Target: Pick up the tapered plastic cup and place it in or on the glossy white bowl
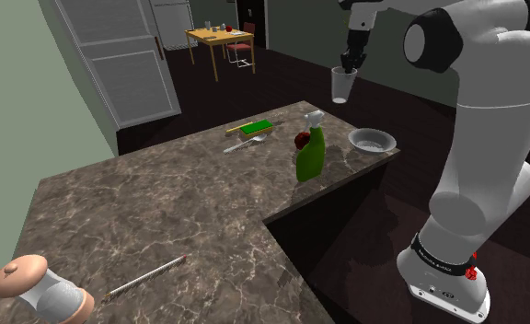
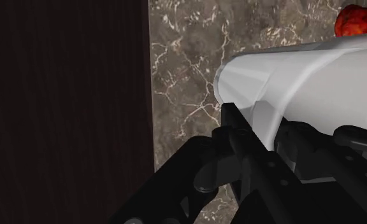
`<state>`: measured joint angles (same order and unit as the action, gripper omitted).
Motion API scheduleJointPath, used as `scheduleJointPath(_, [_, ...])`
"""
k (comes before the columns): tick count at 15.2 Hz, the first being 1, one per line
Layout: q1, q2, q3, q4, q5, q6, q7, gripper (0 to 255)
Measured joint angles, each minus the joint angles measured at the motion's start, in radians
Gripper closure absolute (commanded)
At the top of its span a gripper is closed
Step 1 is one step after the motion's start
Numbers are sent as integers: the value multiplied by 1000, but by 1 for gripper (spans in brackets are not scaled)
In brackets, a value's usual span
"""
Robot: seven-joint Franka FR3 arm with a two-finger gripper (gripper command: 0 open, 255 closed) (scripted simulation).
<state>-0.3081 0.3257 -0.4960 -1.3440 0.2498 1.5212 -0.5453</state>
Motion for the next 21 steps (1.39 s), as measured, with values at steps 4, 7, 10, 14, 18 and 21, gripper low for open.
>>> scheduleJointPath(4, [40, -177, -15, -195, -79, 38, 7, 255])
scheduleJointPath(7, [60, -310, -14, -342, -141, 70, 26, 255])
scheduleJointPath(10, [66, -447, -4, -465, -204, 74, 52, 255])
scheduleJointPath(14, [51, -619, 17, -596, -277, 54, 81, 255])
scheduleJointPath(18, [38, -701, 31, -688, -308, 70, 97, 255])
scheduleJointPath(21, [35, -703, 27, -727, -311, 106, 93, 255])
